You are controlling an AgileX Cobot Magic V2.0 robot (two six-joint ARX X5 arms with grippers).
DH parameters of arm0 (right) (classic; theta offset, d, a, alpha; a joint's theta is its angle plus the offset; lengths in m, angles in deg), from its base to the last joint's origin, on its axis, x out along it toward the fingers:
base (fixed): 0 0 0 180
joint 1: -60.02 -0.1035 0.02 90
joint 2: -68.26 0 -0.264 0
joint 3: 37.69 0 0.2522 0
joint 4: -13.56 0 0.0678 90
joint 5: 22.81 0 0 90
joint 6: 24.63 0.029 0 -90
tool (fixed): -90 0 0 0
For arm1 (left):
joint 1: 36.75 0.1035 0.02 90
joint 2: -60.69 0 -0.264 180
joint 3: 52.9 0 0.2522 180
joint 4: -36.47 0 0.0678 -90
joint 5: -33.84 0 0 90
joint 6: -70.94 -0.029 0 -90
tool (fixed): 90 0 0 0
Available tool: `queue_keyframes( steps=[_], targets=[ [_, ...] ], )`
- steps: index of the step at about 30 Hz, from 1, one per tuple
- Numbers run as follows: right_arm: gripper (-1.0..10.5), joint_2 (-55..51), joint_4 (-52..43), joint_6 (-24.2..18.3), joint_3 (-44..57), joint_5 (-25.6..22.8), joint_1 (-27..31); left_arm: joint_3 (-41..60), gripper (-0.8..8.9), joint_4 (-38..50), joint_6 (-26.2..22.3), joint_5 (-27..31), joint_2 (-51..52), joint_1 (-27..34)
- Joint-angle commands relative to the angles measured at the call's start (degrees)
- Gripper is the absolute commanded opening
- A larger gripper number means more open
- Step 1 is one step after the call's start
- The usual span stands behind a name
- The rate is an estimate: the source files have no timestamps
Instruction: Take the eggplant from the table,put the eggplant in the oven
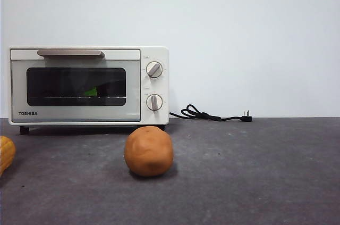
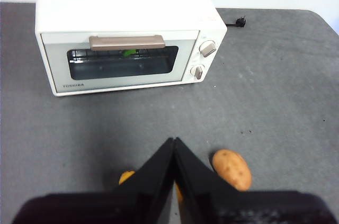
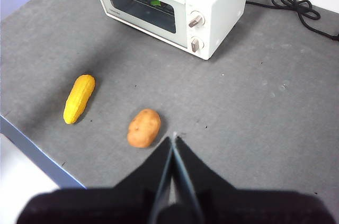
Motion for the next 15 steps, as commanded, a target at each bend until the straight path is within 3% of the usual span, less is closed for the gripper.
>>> queue_keyframes(
  steps=[1, 8, 15],
  targets=[
    [0.0, 0.3, 1.2, -0.3, -0.1, -0.3, -0.1, 0.1, -0.04, 2.4, -2.8, 0.0, 0.3, -0.7],
    [0.0, 0.5, 1.2, -0.3, -0.1, -0.3, -0.1, 3.8, -0.04, 19.1, -7.3, -0.1, 6.3, -0.8],
    [0.0, 0.5, 1.2, -0.3, -0.1, -0.3, -0.1, 21.8, -0.04, 41.4, -7.3, -1.5, 18.9, -0.8]
  ],
)
